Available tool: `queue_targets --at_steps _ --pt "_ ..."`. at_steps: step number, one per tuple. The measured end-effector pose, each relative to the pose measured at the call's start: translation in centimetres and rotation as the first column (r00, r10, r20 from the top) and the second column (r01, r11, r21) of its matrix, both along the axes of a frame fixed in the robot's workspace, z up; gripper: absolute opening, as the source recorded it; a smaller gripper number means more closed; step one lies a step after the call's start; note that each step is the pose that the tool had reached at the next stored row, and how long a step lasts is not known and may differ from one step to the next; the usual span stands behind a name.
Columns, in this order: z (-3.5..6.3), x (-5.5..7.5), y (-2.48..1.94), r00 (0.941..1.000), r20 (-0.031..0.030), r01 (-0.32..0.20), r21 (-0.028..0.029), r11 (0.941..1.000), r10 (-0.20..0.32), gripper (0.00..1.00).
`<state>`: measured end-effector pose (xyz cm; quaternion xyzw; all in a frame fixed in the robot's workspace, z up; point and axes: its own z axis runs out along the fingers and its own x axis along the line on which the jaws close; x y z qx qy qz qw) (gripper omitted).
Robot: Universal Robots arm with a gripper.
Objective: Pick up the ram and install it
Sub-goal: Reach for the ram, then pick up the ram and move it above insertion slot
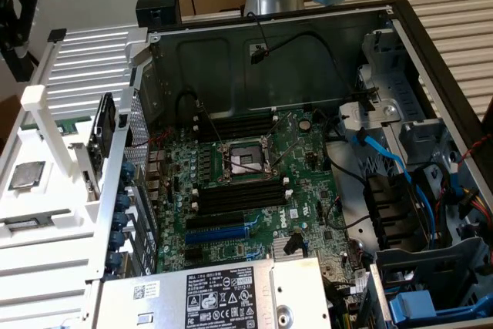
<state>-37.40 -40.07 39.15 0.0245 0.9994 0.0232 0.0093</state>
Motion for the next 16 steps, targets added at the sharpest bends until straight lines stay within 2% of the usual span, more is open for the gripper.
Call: queue_targets --at_steps 16 --pt "0.00 -0.28 0.00 1.0000 0.0013 0.000 -0.0001 1.0000 0.000 0.10"
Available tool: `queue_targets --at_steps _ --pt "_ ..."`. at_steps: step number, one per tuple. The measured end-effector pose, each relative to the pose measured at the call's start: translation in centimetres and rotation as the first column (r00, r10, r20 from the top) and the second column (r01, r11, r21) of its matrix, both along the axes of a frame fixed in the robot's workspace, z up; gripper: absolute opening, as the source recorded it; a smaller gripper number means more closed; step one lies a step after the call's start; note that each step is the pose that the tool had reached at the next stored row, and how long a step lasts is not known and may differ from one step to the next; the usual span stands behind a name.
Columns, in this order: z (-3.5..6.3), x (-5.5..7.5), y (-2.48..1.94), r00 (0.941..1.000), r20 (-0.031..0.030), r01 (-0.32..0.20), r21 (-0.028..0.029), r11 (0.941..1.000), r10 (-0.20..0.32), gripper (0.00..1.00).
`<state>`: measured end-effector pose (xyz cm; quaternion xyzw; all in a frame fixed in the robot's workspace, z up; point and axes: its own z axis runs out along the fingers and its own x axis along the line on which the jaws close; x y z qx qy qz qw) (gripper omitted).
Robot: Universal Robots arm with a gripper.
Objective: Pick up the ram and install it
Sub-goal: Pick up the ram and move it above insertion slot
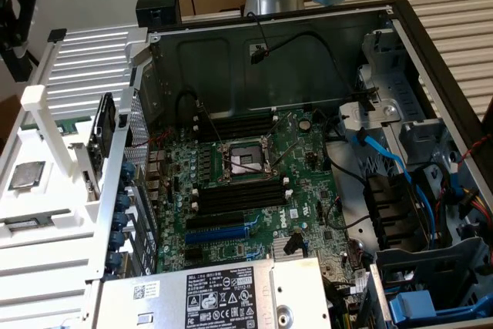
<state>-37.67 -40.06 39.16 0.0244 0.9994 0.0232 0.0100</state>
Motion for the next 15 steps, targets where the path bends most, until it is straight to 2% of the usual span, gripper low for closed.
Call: queue_targets --at_steps 5,10,11,13,14,15 --pt "0.00 -0.31 0.00 0.9971 0.0003 -0.076 0.0000 0.9971 0.076 0.10" --pt "0.00 -0.31 0.00 0.9861 0.0003 -0.166 0.0000 0.9861 0.166 0.10" --pt "-0.01 -0.31 0.00 0.9826 0.0004 -0.186 0.0000 0.9826 0.186 0.10" --pt "-0.03 -0.31 0.00 0.9667 0.0004 -0.256 0.0003 0.9667 0.256 0.10" --pt "-0.04 -0.32 0.00 0.9569 0.0003 -0.291 0.0010 0.9569 0.291 0.10" --pt "-0.07 -0.35 0.00 0.9524 0.0007 -0.305 0.0018 0.9524 0.305 0.10"
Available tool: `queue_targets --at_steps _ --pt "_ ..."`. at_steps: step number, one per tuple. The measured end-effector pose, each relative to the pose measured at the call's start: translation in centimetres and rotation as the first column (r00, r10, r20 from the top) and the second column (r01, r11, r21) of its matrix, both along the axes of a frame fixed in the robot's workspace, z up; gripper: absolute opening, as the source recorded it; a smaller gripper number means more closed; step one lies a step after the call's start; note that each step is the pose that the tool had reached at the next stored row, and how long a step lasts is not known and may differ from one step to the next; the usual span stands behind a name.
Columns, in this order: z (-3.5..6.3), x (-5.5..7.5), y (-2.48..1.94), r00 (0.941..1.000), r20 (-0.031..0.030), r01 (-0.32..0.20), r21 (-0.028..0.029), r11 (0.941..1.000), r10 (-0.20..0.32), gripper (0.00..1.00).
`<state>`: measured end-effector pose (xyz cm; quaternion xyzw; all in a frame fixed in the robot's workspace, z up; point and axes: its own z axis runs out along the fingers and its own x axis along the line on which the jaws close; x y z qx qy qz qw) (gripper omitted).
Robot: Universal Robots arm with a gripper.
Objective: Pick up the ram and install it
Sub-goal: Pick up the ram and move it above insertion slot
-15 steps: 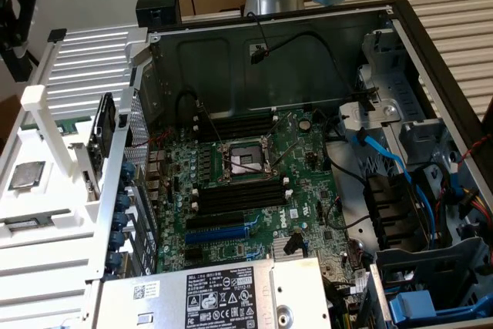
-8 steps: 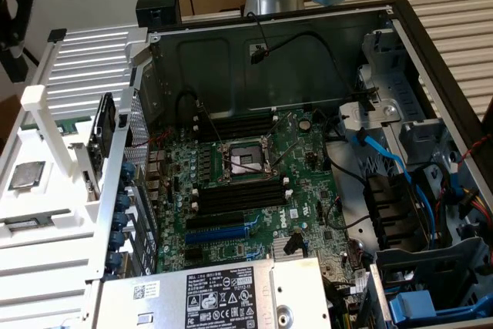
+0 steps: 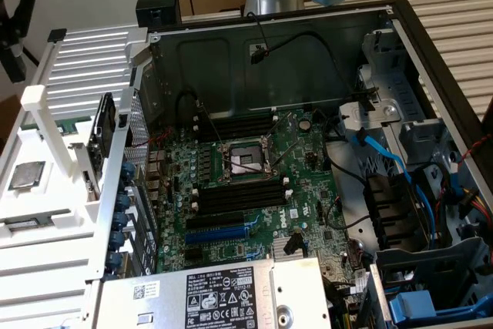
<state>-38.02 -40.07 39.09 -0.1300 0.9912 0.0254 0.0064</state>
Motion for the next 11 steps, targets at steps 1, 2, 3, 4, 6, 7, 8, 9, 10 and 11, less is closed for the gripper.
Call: queue_targets --at_steps 1,2,3,4,6,7,8,9,10,11 --pt "-0.05 0.0 0.00 0.9999 0.0002 -0.013 0.0012 0.9999 0.013 0.10" --pt "-0.17 -0.2 0.00 0.9994 0.0003 -0.035 0.0034 0.9994 0.035 0.10" --pt "-0.32 -0.5 0.00 0.9987 0.0002 -0.051 0.0047 0.9987 0.051 0.10" --pt "-0.53 -0.8 0.00 0.9980 0.0004 -0.064 0.0056 0.9980 0.064 0.10" --pt "-0.72 -1.4 0.00 0.9962 0.0003 -0.087 0.0053 0.9962 0.087 0.10" --pt "-0.74 -1.4 0.00 0.9937 -0.0006 -0.112 0.0049 0.9937 0.112 0.10" --pt "-0.77 -1.4 0.00 0.9892 -0.0018 -0.147 0.0047 0.9891 0.147 0.10" --pt "-0.82 -1.5 0.00 0.9830 -0.0027 -0.183 0.0048 0.9830 0.183 0.10" --pt "-0.89 -1.4 0.00 0.9759 -0.0031 -0.218 0.0048 0.9759 0.218 0.10" --pt "-0.97 -1.5 0.00 0.9681 -0.0035 -0.251 0.0048 0.9681 0.251 0.10"
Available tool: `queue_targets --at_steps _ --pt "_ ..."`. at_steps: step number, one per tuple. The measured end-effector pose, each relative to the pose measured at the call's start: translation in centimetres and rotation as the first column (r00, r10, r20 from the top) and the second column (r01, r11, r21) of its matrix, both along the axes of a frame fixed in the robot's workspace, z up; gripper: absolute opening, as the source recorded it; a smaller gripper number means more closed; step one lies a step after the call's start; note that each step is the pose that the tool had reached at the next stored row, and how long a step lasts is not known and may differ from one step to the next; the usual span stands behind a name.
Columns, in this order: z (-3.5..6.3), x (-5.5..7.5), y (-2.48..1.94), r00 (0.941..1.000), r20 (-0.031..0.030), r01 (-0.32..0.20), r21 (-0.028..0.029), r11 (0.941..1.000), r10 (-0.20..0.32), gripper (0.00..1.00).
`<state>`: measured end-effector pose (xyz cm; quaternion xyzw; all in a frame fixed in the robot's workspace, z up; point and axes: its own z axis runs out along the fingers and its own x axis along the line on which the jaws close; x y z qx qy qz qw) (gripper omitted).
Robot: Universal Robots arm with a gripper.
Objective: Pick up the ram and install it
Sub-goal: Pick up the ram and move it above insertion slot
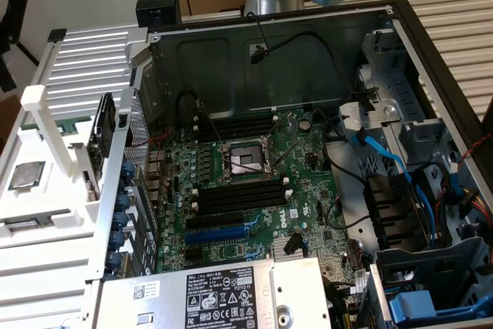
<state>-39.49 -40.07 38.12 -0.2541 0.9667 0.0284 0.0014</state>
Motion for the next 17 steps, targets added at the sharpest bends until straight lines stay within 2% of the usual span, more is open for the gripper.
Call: queue_targets --at_steps 1,7,13,17 --pt "-0.16 -0.1 0.00 0.9992 0.0001 -0.041 0.0000 0.9992 0.041 0.10" --pt "-0.66 -0.8 0.00 0.9941 0.0001 -0.108 -0.0001 0.9941 0.108 0.10" --pt "-1.49 -1.9 0.00 0.9902 0.0002 -0.140 -0.0005 0.9902 0.140 0.10" --pt "-1.94 -2.3 -0.01 0.9835 -0.0023 -0.181 -0.0006 0.9835 0.181 0.10"
